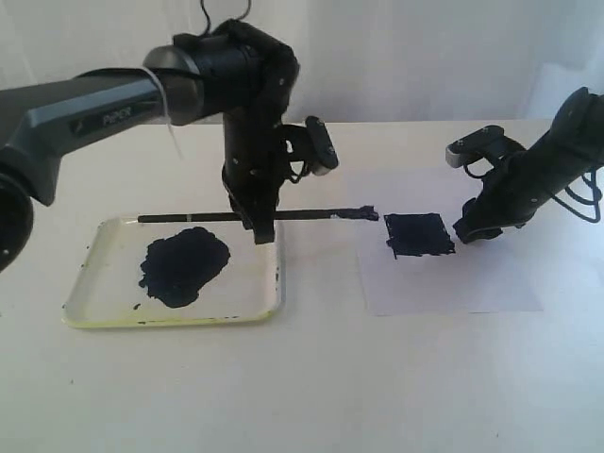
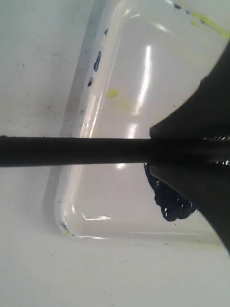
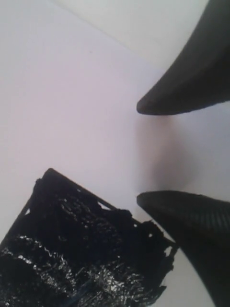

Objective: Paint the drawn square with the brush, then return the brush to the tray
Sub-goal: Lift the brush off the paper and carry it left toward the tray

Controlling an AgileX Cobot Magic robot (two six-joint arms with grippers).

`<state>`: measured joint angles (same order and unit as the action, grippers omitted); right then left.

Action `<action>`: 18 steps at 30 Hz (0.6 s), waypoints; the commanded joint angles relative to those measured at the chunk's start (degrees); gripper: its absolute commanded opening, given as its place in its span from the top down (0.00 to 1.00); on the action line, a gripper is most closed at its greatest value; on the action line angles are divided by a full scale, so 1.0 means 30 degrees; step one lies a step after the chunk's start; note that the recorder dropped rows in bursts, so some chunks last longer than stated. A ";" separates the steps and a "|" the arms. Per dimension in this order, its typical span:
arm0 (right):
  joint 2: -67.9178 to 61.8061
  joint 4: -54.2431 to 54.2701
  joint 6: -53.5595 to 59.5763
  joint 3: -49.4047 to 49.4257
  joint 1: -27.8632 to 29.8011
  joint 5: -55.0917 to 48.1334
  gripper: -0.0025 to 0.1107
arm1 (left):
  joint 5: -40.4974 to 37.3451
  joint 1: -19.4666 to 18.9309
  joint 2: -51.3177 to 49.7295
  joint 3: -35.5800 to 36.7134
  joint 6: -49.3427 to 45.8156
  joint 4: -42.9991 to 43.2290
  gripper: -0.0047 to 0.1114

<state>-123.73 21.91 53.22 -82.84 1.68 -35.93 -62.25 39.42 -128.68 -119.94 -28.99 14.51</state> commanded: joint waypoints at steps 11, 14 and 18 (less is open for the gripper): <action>0.0453 -0.0264 0.0186 0.0073 0.0009 0.0060 0.56 | -0.2570 -0.2083 0.2041 0.0297 -0.0756 -0.2936 0.96; 0.0617 -0.0264 0.0186 0.0073 0.0009 0.0060 0.56 | -0.2570 -0.2269 0.2657 0.1182 -0.0756 -0.3004 0.96; 0.1007 -0.0053 0.0186 0.0073 0.0009 0.0077 0.56 | -0.2570 -0.3041 0.3732 0.2806 -0.0756 -0.3007 0.96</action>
<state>-122.23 21.55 53.22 -82.73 1.68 -35.69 -64.59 32.05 -120.40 -114.41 -31.00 6.05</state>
